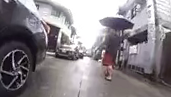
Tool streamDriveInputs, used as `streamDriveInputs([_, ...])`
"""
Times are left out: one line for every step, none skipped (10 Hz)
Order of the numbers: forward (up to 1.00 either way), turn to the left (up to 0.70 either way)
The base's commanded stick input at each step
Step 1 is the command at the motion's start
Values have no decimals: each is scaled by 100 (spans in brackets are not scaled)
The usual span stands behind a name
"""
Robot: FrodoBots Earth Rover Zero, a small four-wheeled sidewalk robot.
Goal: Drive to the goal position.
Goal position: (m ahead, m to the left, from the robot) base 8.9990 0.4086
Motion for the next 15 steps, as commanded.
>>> streamDriveInputs([99, 0])
streamDriveInputs([99, 0])
streamDriveInputs([99, 0])
streamDriveInputs([99, 0])
streamDriveInputs([99, -2])
streamDriveInputs([99, -14])
streamDriveInputs([99, -4])
streamDriveInputs([99, 0])
streamDriveInputs([99, 0])
streamDriveInputs([99, 0])
streamDriveInputs([99, 0])
streamDriveInputs([99, 0])
streamDriveInputs([99, -9])
streamDriveInputs([99, -1])
streamDriveInputs([99, 0])
